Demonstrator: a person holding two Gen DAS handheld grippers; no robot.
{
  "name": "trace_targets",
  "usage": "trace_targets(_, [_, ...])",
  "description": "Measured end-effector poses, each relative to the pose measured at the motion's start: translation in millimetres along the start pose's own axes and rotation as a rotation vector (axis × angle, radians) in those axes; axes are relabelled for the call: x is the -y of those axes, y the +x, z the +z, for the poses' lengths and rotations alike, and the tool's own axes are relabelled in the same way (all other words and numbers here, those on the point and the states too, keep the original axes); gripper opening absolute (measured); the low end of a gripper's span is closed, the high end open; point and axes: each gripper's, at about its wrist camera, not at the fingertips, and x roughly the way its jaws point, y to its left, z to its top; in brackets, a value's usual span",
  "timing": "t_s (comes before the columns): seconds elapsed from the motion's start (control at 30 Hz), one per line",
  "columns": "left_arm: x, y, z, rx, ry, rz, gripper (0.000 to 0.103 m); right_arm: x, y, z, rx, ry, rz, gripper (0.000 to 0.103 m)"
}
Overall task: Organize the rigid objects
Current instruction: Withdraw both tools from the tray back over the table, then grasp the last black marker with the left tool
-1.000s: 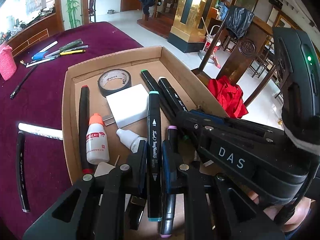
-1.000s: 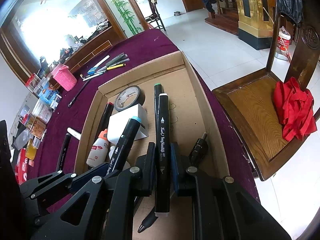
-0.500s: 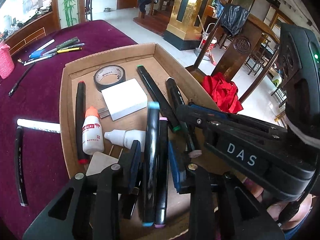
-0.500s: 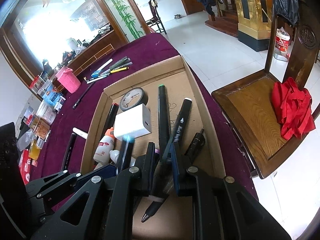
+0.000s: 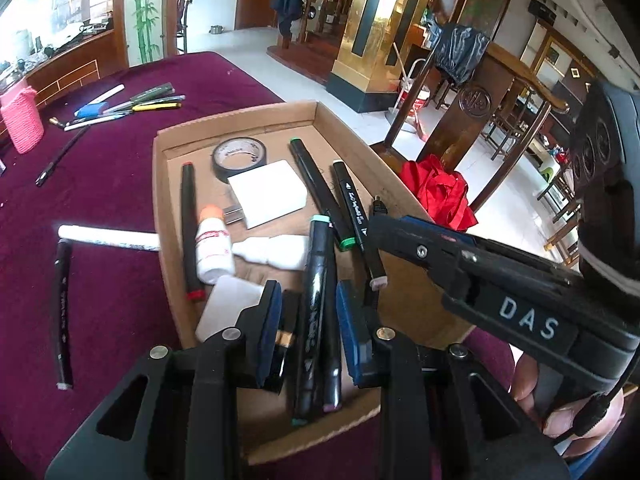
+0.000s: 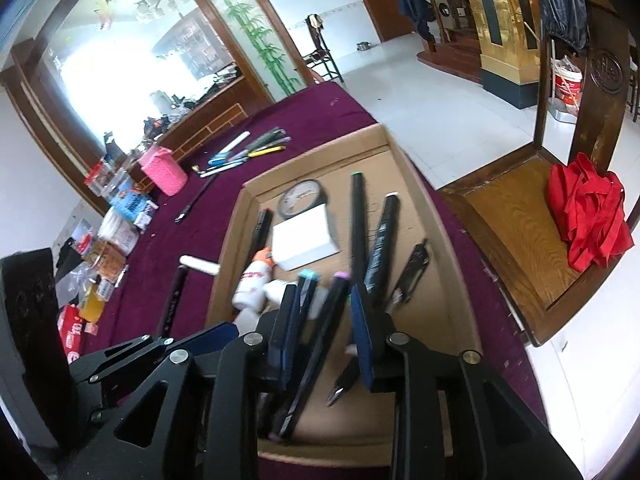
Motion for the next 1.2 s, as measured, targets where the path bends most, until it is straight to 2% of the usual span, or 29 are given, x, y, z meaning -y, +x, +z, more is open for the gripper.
trace_targets(0.2, [-30,-28,-8,0.045,-0.039,0.003,0.026,-26,-6,-8,0.006,-0.039,0.033,0.024])
trace_targets(0.57, [-141,-62,-37,0.083,-0.229,0.106,0.025,-74,9,-21,-0.032,-0.123,0.078,0.027])
trace_targets(0.7, [-171,-67,-45,0.086,-0.278,0.140,0.025,-86,18,-29,-0.063,-0.150,0.089,0.027])
trace_targets(0.77, [-183,-63,-46,0.078,-0.309,0.152,0.027,-93,23,-33,-0.079,-0.165,0.100,0.027])
trace_targets(0.8, [-188,-60,-46,0.069,-0.316,0.153,0.034,-97,24,-34,-0.085,-0.172,0.104,0.027])
trace_targets(0.87, [-194,-50,-44,0.052,-0.332,0.166,0.038,-103,27,-38,-0.093,-0.182,0.111,0.027])
trace_targets(1.03, [-197,-20,-31,-0.019,-0.315,0.182,0.038,-109,29,-43,-0.104,-0.201,0.117,0.027])
trace_targets(1.2, [-194,7,-23,-0.059,-0.281,0.247,0.038,-108,30,-45,-0.111,-0.207,0.116,0.027])
